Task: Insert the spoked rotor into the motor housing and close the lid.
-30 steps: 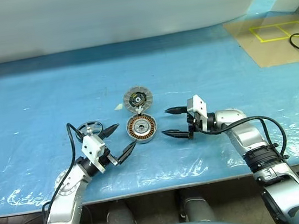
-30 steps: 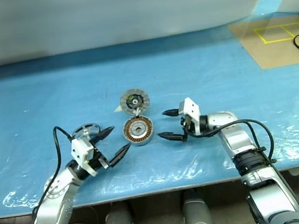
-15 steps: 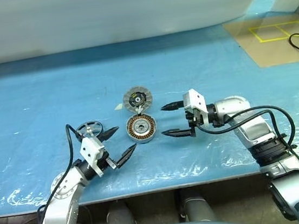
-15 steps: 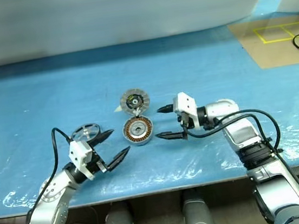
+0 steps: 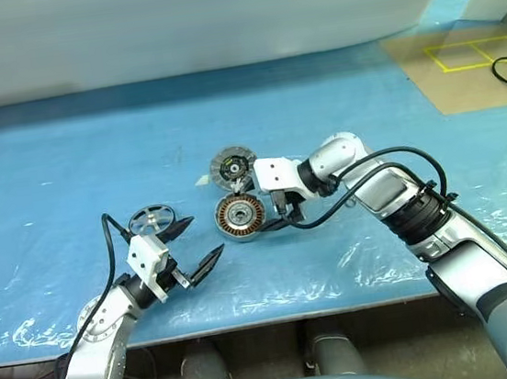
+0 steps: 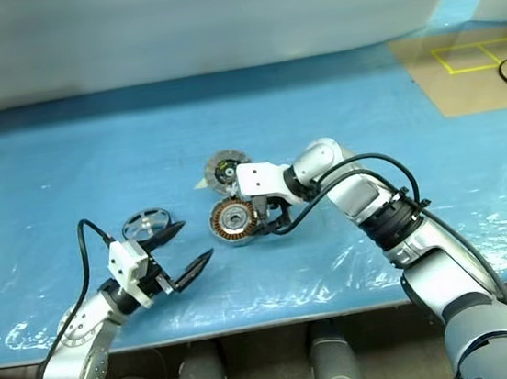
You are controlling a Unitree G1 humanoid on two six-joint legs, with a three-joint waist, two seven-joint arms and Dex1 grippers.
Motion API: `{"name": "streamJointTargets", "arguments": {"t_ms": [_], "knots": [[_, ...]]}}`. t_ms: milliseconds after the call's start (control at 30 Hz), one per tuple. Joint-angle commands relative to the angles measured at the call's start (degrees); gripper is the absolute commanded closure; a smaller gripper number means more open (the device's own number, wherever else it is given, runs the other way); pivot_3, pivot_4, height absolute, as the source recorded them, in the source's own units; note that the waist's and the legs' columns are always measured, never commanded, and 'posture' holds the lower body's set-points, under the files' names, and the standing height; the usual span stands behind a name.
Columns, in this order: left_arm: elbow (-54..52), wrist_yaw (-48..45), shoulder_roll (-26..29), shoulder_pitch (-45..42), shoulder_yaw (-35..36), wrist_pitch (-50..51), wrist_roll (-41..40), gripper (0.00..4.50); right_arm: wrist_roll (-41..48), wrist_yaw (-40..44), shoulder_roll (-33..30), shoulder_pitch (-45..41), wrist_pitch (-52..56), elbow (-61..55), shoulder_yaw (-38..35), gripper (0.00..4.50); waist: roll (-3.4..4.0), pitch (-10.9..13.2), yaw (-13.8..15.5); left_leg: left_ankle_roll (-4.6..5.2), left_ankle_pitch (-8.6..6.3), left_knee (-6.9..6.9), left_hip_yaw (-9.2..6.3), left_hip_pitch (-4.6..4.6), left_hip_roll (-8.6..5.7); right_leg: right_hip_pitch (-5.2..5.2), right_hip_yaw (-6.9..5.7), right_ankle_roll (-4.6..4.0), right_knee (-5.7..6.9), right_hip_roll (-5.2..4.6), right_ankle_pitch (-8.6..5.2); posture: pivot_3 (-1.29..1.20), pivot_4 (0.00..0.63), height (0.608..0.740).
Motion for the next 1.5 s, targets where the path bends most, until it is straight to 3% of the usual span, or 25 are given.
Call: {"name": "streamJointTargets", "arguments": {"t_ms": [33,200,433,733,1500], "knots": [[-2.1,-0.2,0.6,0.5,1.2,-1.2,-0.4,0.00,-2.5,1.9,0.0,-2.2,-1.7,0.6,2.2,0.04,0.00,0.0,0.0,0.00,0.00,0.00,0.00,0.00,0.00,0.01,-0.01,0.00,0.00,0.00,0.00,0.00,0.150,0.740],[-2.0,0.4,0.3,0.9,1.1,-1.5,0.0,0.00,-7.0,4.2,-0.1,-2.3,-2.3,0.3,6.8,0.04,0.00,0.0,0.0,0.01,0.00,0.06,0.00,0.02,0.02,0.00,0.00,0.00,0.08,0.00,0.00,0.00,0.150,0.740],[-2.3,1.0,-0.2,1.2,0.6,-1.5,0.4,0.00,-11.0,1.9,2.8,-2.8,-4.1,1.8,7.6,0.04,-0.01,0.0,-0.2,0.04,-0.03,0.21,0.00,0.11,0.05,0.00,0.04,0.00,0.37,0.01,0.00,0.00,0.150,0.740],[-1.9,0.9,0.0,1.2,0.7,-1.5,0.5,0.00,-9.1,2.1,5.3,-3.0,-10.5,1.0,5.6,0.04,-0.01,0.0,-0.1,0.06,-0.03,0.28,0.00,0.04,0.03,-0.08,0.06,-0.01,0.47,0.00,0.00,0.00,0.150,0.740],[-3.1,1.9,0.0,1.4,0.2,-0.7,0.6,0.00,-13.4,2.3,4.4,-1.0,-9.7,4.7,7.9,0.04,-0.01,0.0,-0.2,0.07,-0.04,0.30,0.00,0.09,0.04,-0.05,0.07,-0.01,0.51,0.00,0.00,0.00,0.150,0.740]]}}
